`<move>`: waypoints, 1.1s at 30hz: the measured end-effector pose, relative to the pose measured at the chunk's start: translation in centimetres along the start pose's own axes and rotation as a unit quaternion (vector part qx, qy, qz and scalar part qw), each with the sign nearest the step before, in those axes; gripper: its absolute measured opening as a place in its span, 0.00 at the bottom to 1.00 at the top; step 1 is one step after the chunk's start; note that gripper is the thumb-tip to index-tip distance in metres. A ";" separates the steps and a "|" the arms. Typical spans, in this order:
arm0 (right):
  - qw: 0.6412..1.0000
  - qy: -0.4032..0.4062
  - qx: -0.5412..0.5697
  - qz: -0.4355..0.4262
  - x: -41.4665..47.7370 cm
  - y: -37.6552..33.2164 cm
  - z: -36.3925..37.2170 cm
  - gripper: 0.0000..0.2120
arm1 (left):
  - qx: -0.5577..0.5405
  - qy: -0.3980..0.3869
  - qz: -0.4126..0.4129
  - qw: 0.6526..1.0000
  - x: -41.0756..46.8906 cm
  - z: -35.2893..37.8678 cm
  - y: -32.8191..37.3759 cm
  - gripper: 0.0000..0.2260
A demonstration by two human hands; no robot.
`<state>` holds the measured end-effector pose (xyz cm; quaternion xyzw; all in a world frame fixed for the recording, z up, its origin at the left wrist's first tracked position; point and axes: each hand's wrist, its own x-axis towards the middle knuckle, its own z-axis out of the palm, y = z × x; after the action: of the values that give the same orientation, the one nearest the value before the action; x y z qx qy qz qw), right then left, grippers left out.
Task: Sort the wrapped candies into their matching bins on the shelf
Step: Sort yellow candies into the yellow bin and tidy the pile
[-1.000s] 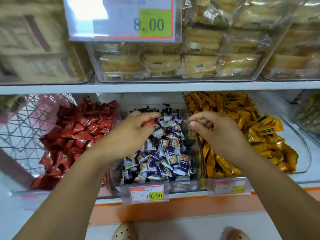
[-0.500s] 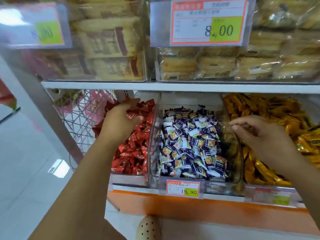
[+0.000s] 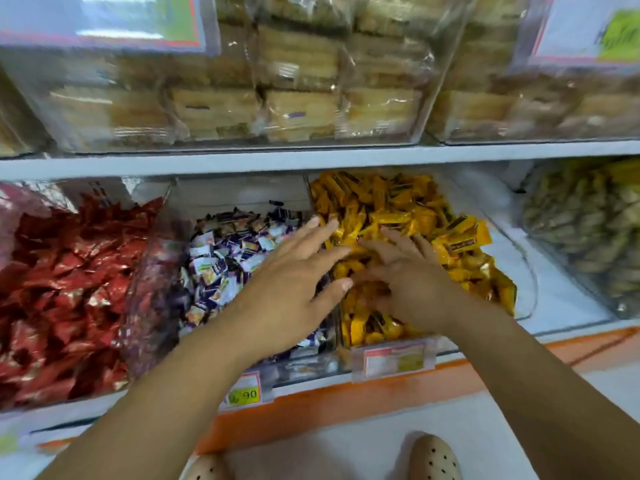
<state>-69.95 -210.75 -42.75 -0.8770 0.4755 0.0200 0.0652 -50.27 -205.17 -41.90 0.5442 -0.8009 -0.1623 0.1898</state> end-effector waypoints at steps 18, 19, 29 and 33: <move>0.992 0.003 0.036 -0.122 1.5 -1.1 0.4 0.18 | -0.078 -0.028 0.039 0.996 0.2 -1.4 -2.7 0.20; 0.994 -0.008 0.024 -0.105 1.4 -0.8 0.7 0.19 | -0.079 -0.027 0.039 0.996 0.1 -1.3 -2.7 0.20; 0.999 0.000 -0.029 -0.041 -0.3 2.5 -0.6 0.11 | -0.092 -0.027 0.029 0.995 0.1 -1.2 -2.7 0.20; 0.991 0.120 0.009 -0.062 0.6 1.2 -1.0 0.11 | -0.105 -0.026 0.027 0.994 0.0 -1.1 -2.6 0.21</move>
<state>-70.67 -212.08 -41.90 -0.9001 0.4250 -0.0942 0.0166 -47.59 -206.16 -42.13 0.4949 -0.7987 -0.2540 0.2294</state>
